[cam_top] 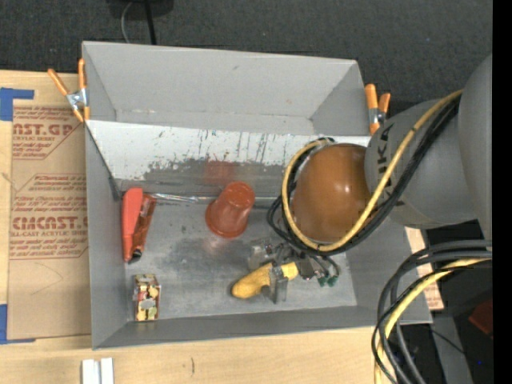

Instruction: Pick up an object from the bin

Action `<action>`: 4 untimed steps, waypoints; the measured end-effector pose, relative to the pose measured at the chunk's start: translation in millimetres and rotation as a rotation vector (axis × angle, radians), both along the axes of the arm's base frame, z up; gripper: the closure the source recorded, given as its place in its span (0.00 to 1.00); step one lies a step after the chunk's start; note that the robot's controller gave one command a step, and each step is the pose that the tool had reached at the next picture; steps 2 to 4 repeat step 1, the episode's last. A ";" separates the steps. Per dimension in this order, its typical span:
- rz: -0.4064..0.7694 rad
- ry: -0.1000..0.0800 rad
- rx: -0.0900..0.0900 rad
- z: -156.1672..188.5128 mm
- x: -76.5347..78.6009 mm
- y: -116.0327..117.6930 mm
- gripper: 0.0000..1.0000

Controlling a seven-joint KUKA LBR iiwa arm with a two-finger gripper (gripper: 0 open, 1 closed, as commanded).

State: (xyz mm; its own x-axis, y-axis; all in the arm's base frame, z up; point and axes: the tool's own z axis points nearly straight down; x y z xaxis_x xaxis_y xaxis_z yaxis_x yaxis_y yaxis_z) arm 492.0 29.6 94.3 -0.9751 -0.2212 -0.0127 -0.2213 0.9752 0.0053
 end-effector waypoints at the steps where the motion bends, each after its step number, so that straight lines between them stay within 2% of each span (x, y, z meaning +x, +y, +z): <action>1: 0.030 -0.005 0.001 149.6 1.8 -0.2 1.00; 4: 0.030 -0.005 0.001 149.6 1.8 -0.2 1.00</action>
Offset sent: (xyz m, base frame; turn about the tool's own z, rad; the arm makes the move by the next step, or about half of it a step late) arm 0.0000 0.0000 0.0000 0.0000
